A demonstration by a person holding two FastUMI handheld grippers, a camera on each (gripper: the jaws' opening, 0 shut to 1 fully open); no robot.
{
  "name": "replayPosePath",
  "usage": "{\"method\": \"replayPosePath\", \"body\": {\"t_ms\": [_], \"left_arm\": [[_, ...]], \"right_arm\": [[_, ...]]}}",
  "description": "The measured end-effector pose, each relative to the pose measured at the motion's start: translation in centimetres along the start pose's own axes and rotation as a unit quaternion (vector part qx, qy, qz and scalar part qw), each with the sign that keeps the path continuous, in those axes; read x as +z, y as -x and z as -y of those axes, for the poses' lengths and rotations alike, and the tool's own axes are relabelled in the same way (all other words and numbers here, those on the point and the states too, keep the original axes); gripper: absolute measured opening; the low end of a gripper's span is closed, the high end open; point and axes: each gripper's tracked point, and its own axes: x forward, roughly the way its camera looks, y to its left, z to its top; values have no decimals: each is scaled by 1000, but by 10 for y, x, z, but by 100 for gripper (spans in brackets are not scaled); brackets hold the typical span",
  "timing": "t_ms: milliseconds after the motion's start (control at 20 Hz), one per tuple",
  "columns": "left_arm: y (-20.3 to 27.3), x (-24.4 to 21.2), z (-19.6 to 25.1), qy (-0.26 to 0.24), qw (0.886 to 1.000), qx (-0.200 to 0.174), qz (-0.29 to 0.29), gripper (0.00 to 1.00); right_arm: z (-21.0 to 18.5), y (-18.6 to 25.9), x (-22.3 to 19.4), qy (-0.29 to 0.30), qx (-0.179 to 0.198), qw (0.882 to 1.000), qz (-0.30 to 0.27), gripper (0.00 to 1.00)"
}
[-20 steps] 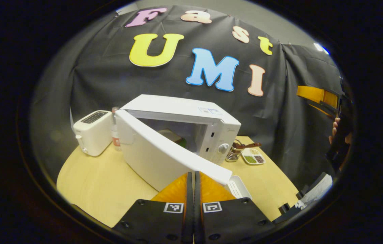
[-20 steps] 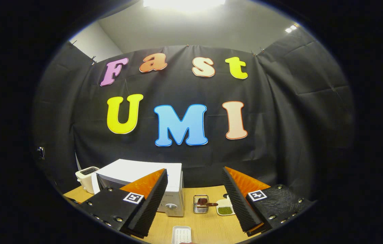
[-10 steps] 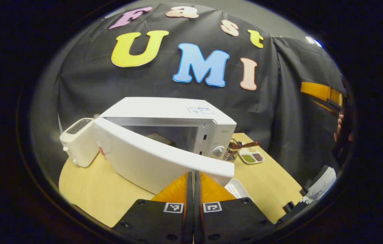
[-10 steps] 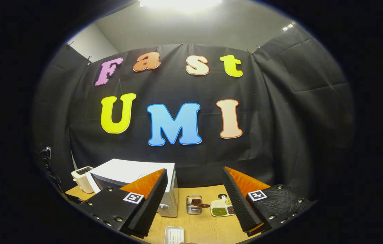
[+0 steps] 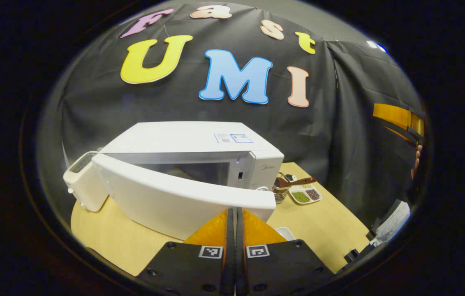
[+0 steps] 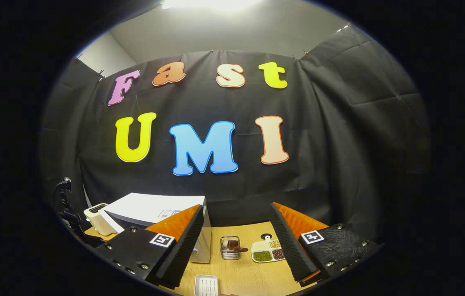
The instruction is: Open the microwave oven with the left hand, put the food in, and close the microwave oven.
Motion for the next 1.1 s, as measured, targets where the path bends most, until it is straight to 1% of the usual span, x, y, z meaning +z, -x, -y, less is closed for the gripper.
{"method": "replayPosePath", "body": {"t_ms": [250, 600, 850, 1100], "left_arm": [[-23, 8, 9, -6, 1000, 1, -4, 7], [-47, 20, 12, 21, 1000, 12, 1, 7], [-64, 26, 9, 57, 998, 22, 8, 7], [-84, 33, 7, 62, 998, 28, 7, 7]], "right_arm": [[6, -12, -6, -2, 10, 1000, -5, 96], [20, -23, -12, -6, 11, 1000, -11, 96], [25, -26, -16, -15, 11, 1000, -19, 96], [28, -30, -20, -15, 14, 1000, -22, 96]]}}
